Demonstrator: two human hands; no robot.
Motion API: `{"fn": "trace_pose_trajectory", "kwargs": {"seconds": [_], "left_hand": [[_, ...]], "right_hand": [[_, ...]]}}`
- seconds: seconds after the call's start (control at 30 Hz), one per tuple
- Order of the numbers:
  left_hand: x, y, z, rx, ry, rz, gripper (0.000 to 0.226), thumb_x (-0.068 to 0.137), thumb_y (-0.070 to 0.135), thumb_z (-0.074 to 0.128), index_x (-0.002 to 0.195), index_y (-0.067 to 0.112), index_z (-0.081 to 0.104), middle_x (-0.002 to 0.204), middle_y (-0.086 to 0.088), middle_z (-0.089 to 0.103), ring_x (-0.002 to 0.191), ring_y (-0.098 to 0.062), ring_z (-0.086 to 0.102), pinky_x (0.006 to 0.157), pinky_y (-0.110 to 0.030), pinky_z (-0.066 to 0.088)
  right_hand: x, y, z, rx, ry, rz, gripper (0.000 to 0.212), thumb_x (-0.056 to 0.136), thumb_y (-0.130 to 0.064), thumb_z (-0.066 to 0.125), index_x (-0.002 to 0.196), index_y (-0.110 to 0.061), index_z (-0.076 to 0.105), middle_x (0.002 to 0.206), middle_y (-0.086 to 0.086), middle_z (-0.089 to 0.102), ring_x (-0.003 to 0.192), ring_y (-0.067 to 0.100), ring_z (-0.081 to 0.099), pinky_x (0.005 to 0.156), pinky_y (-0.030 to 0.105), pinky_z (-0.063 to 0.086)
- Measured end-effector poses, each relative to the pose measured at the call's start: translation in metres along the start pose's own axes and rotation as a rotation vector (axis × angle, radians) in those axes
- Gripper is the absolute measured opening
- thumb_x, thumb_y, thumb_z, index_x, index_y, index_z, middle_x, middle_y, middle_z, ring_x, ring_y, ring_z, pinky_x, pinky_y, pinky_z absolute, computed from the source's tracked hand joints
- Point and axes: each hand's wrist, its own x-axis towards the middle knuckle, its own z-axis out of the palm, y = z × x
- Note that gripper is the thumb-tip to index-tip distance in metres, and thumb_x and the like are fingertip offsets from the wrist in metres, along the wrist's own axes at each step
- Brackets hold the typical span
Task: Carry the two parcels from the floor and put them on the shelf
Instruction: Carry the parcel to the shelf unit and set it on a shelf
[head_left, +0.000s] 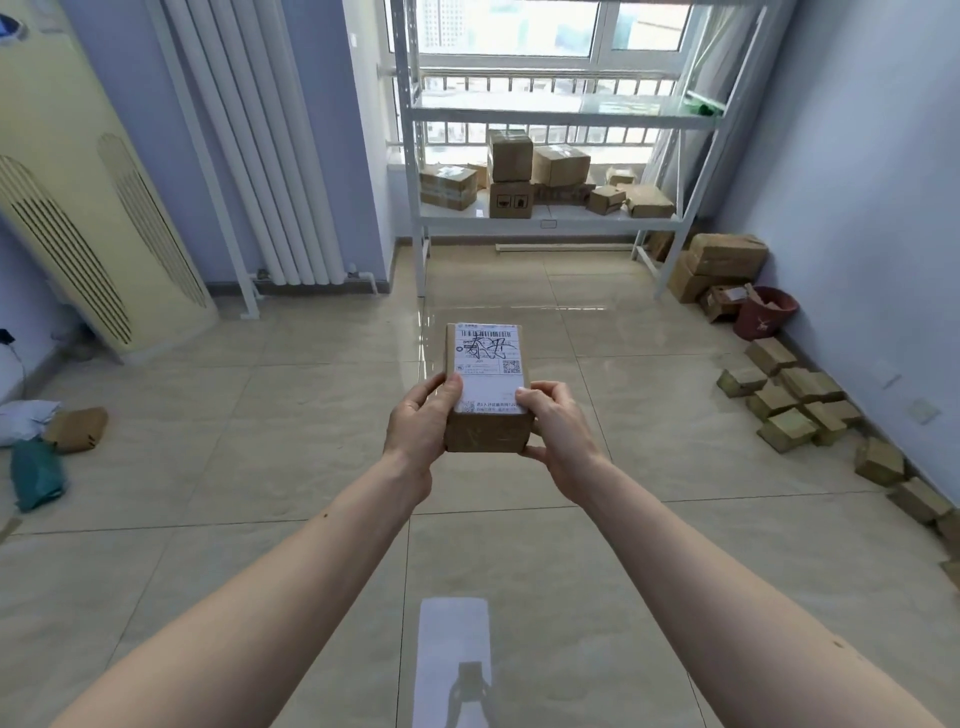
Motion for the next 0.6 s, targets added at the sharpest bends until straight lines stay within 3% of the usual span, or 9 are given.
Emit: {"fn": "trace_pose_trajectory", "kwargs": {"seconds": [0.17,0.4,0.6], "left_hand": [[0.068,0.019,0.018,-0.007,-0.057,-0.014,0.037,0.093,0.031,0.064,0.128,0.022,0.061,0.109,0.001,0.072,0.079,-0.009,0.068,0.054,-0.017,0.056],[0.176,0.057,0.061,-0.006,-0.063,-0.016,0.034,0.093,0.031,0.065,0.125,0.023,0.064,0.097,0.008,0.072,0.079,-0.01,0.067,0.049,-0.016,0.054],[0.262,0.092,0.097,-0.013,-0.024,-0.014,0.038,0.092,0.032,0.066,0.13,0.023,0.062,0.105,0.004,0.071,0.08,-0.011,0.067,0.045,-0.014,0.051]], "right_hand": [[0.071,-0.021,0.009,0.002,0.032,0.002,0.027,0.093,-0.021,0.054,0.119,-0.016,0.05,0.11,0.004,0.063,0.095,0.02,0.062,0.076,0.039,0.052],[0.192,-0.064,0.008,-0.004,0.017,-0.035,0.024,0.094,-0.02,0.052,0.118,-0.016,0.048,0.101,0.001,0.061,0.088,0.017,0.06,0.08,0.043,0.052],[0.288,-0.104,0.011,-0.053,0.008,-0.056,0.021,0.094,-0.026,0.053,0.114,-0.021,0.049,0.113,0.006,0.064,0.097,0.021,0.061,0.097,0.054,0.051]]}}
